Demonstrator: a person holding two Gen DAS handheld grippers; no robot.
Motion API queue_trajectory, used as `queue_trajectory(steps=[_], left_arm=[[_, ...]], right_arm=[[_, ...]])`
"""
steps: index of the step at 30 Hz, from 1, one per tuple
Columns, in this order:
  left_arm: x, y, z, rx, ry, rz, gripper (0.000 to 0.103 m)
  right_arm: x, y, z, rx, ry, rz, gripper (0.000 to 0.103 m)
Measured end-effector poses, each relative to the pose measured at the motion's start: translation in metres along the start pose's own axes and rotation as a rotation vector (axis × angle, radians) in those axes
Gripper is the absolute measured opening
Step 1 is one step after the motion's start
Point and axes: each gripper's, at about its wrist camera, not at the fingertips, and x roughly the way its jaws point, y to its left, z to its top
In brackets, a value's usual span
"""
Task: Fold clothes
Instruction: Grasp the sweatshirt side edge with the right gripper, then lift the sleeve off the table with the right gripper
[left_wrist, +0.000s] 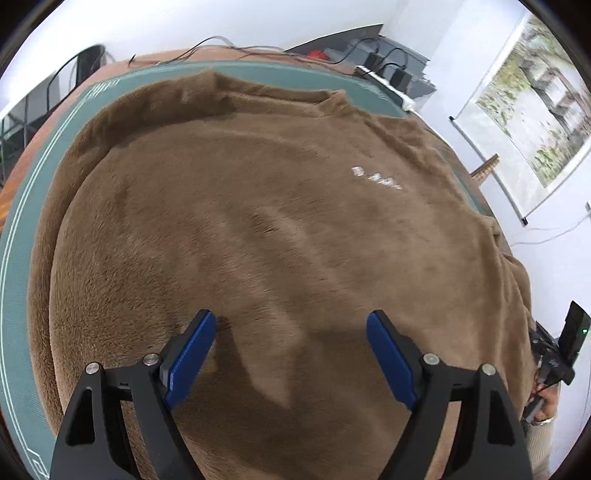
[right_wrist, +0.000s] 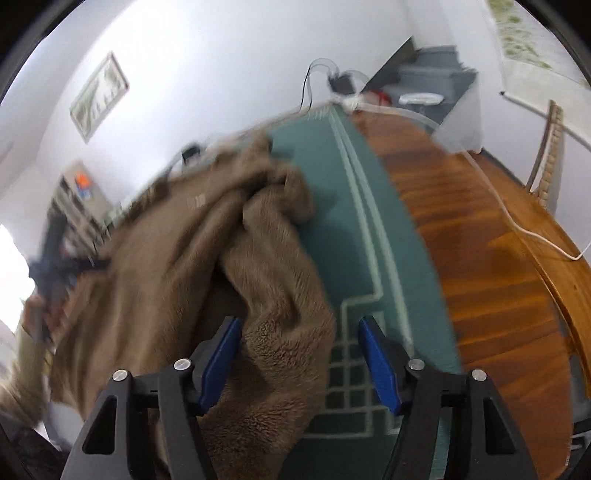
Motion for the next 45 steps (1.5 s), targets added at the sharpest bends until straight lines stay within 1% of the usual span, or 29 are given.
queue_trajectory(steps=[1, 2, 3, 4, 5, 7, 9, 12, 14, 16, 18, 19, 20, 25, 27, 29, 31, 33, 34, 36, 38, 40, 43, 44, 45], left_arm=[[0.000, -0.005, 0.001, 0.012, -0.001, 0.003, 0.087], [0.002, -0.009, 0.001, 0.022, 0.004, 0.007, 0.087], [0.004, -0.012, 0.002, 0.030, 0.009, 0.009, 0.087], [0.008, -0.013, 0.003, 0.033, 0.016, 0.011, 0.087], [0.011, -0.014, 0.003, 0.034, 0.024, 0.013, 0.087], [0.017, -0.013, 0.001, 0.029, 0.038, 0.015, 0.087], [0.023, -0.011, 0.000, 0.020, 0.050, 0.014, 0.087], [0.024, -0.006, -0.002, 0.005, 0.051, 0.013, 0.087], [0.024, -0.001, -0.002, -0.007, 0.047, 0.007, 0.087], [0.023, 0.004, -0.002, -0.020, 0.042, 0.000, 0.087], [0.024, 0.008, -0.002, -0.026, 0.042, -0.007, 0.087], [0.025, 0.008, -0.003, -0.024, 0.042, -0.008, 0.087], [0.026, 0.008, -0.004, -0.019, 0.040, -0.006, 0.087], [0.027, 0.006, -0.005, 0.008, 0.042, 0.008, 0.087], [0.026, 0.008, -0.005, 0.007, 0.047, -0.003, 0.087], [0.025, 0.009, -0.004, -0.002, 0.051, -0.021, 0.087], [0.022, 0.013, -0.004, -0.017, 0.053, -0.047, 0.087], [0.018, 0.018, -0.003, -0.035, 0.051, -0.071, 0.087], [0.017, 0.020, -0.002, -0.041, 0.049, -0.078, 0.087], [0.014, 0.024, 0.000, -0.054, 0.044, -0.088, 0.087], [0.011, 0.027, 0.000, -0.063, 0.037, -0.095, 0.087], [0.011, 0.031, 0.002, -0.072, 0.035, -0.095, 0.087], [0.011, 0.036, 0.006, -0.085, 0.032, -0.096, 0.087], [0.011, 0.038, 0.007, -0.090, 0.031, -0.097, 0.087], [0.010, 0.039, 0.008, -0.094, 0.030, -0.097, 0.087]], right_arm=[[0.004, 0.008, -0.001, -0.034, 0.021, 0.006, 0.048], [0.007, 0.013, -0.001, -0.042, 0.032, 0.029, 0.036], [0.010, 0.018, -0.001, -0.050, 0.044, 0.052, 0.018], [0.013, 0.023, 0.000, -0.062, 0.059, 0.063, 0.013], [0.014, 0.030, 0.000, -0.096, 0.059, 0.038, 0.013], [0.009, 0.048, 0.002, -0.212, 0.037, -0.080, 0.011], [-0.008, 0.058, 0.009, -0.282, -0.027, -0.193, 0.011], [-0.051, 0.064, 0.033, -0.368, -0.186, -0.432, 0.011], [-0.082, 0.068, 0.047, -0.419, -0.312, -0.643, 0.011], [-0.115, 0.065, 0.061, -0.391, -0.435, -0.777, 0.011], [-0.137, 0.063, 0.068, -0.339, -0.530, -0.842, 0.011], [-0.141, 0.062, 0.070, -0.322, -0.566, -0.876, 0.011], [-0.139, 0.062, 0.069, -0.325, -0.577, -0.888, 0.011], [-0.085, 0.064, 0.065, -0.389, -0.470, -0.901, 0.011], [-0.064, 0.064, 0.064, -0.413, -0.428, -0.905, 0.011], [-0.053, 0.059, 0.073, -0.399, -0.415, -0.903, 0.011], [-0.047, 0.056, 0.090, -0.382, -0.424, -0.907, 0.011], [-0.048, 0.059, 0.105, -0.357, -0.457, -0.898, 0.011], [-0.048, 0.061, 0.112, -0.344, -0.474, -0.893, 0.011], [-0.053, 0.079, 0.127, -0.340, -0.534, -0.871, 0.011], [-0.056, 0.102, 0.137, -0.363, -0.591, -0.840, 0.011], [-0.056, 0.131, 0.144, -0.402, -0.647, -0.787, 0.011], [-0.051, 0.187, 0.148, -0.498, -0.715, -0.645, 0.012], [-0.052, 0.211, 0.142, -0.549, -0.731, -0.571, 0.014], [-0.050, 0.231, 0.135, -0.612, -0.734, -0.518, 0.026]])
